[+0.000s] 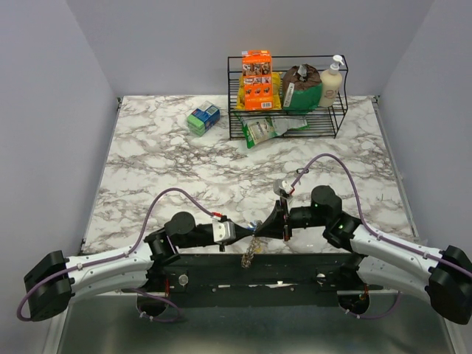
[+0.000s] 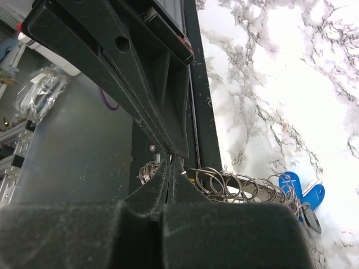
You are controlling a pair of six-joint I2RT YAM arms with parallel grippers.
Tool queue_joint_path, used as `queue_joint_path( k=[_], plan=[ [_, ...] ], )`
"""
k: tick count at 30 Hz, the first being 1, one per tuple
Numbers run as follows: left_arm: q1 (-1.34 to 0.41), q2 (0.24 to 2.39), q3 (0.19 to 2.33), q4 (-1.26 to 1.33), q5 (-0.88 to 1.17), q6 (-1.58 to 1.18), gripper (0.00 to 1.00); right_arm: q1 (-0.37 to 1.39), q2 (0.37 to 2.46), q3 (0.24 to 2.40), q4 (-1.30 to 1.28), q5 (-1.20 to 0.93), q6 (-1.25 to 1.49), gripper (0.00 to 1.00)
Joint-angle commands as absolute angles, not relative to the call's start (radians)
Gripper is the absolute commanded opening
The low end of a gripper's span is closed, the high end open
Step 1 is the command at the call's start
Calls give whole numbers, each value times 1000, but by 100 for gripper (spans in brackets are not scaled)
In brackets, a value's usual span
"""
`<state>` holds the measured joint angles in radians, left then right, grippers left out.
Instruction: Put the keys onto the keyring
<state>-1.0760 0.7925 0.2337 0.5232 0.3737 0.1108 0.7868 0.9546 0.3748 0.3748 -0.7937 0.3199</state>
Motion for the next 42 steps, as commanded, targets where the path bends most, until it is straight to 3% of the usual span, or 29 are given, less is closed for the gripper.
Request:
queue_joint_path(
  k=[1,8,18,22,27,33,42],
  plan=[
    [-1083,730,256,467,353,141,14,785,939,357,388,-755,307,0],
    [-1083,690,226,431,350,126,35,785,950,351,414,-770,311,1],
    [-1083,722,212,476,373,97,45,785,936,347,434,-795,304,0],
    [-1081,710,180,544,331,72,55,785,930,345,431,-819,291,0],
    [-1057,690,173,571,348,37,59,787,917,344,423,-818,284,0],
    [-1012,722,166,643,475,3,52,787,919,345,428,-830,281,0],
    [-901,850,207,727,699,-90,52,787,908,341,414,-819,272,0]
  ],
)
